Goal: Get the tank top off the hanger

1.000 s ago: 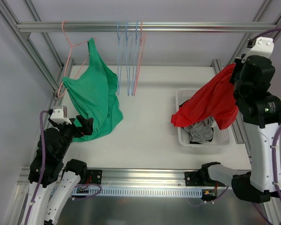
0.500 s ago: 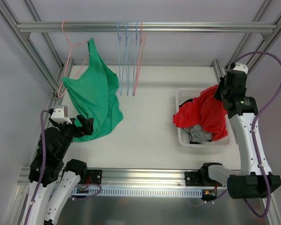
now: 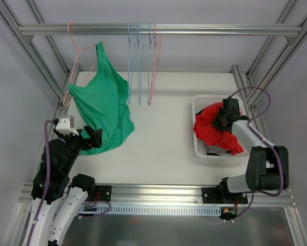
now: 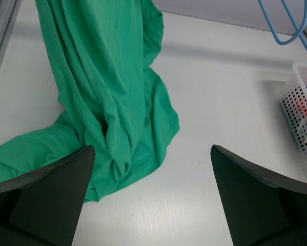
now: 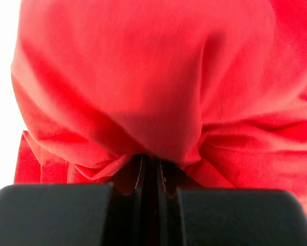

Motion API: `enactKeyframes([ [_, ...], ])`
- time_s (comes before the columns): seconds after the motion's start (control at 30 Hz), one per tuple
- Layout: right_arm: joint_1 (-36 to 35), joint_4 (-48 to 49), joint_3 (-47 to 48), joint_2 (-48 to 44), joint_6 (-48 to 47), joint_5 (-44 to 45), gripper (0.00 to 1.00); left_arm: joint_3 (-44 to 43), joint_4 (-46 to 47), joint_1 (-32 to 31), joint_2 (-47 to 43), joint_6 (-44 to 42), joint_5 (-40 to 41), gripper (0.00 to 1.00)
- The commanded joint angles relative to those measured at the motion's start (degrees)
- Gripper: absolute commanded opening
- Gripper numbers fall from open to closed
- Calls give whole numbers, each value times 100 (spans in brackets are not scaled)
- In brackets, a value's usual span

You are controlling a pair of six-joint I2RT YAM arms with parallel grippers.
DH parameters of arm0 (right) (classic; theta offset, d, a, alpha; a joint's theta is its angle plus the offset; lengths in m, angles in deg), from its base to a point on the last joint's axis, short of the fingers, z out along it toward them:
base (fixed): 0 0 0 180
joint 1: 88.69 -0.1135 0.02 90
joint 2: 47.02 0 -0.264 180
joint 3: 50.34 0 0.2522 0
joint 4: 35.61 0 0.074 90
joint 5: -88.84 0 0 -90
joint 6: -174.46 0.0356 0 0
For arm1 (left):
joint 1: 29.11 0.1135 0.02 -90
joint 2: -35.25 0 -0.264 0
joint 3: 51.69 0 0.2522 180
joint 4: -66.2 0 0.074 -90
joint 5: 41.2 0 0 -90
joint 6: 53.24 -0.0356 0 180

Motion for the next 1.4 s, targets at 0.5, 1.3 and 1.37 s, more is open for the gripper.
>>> enactKeyframes([
  [0.5, -280, -1355, 1073, -1267, -519, 724, 76, -3997, -1259, 64, 2638, 103, -40, 99],
  [1.3, -288, -1857, 1154, -4326, -1101, -3793, 100, -7550, -1497, 2620, 7051, -1127, -2973, 96],
  [1.37, -297, -1849, 1093, -4379, -1101, -3854, 99, -7453, -1497, 2735, 7236, -1066, -3466, 77],
])
